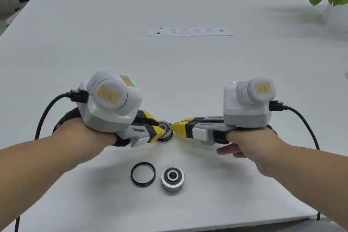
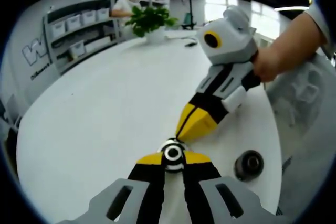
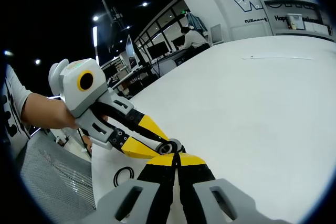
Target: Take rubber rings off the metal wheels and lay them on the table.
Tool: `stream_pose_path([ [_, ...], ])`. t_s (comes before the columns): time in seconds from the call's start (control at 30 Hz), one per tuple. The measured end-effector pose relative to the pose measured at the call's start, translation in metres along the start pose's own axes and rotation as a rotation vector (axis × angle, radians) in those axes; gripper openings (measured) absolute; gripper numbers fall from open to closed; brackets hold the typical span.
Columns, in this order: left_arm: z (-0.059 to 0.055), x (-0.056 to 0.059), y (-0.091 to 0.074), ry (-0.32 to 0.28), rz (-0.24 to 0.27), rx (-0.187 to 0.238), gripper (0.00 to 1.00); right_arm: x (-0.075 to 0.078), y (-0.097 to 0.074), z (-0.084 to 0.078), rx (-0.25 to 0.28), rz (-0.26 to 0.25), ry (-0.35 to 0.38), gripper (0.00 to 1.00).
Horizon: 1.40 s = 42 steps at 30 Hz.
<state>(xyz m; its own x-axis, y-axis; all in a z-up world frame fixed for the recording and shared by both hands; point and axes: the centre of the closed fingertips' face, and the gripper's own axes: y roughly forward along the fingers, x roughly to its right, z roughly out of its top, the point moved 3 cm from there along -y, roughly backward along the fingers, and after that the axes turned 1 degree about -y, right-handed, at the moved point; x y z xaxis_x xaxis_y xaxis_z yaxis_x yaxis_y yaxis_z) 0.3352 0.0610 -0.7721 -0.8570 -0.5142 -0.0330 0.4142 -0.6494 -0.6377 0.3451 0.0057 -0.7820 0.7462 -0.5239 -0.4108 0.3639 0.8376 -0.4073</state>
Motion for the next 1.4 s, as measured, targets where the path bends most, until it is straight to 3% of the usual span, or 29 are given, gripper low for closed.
stream_pose_path([
  [1.4, 0.0, -0.002, 0.002, -0.005, 0.011, -0.008, 0.12, -0.012, 0.006, 0.004, -0.01, 0.041, -0.048, 0.0],
])
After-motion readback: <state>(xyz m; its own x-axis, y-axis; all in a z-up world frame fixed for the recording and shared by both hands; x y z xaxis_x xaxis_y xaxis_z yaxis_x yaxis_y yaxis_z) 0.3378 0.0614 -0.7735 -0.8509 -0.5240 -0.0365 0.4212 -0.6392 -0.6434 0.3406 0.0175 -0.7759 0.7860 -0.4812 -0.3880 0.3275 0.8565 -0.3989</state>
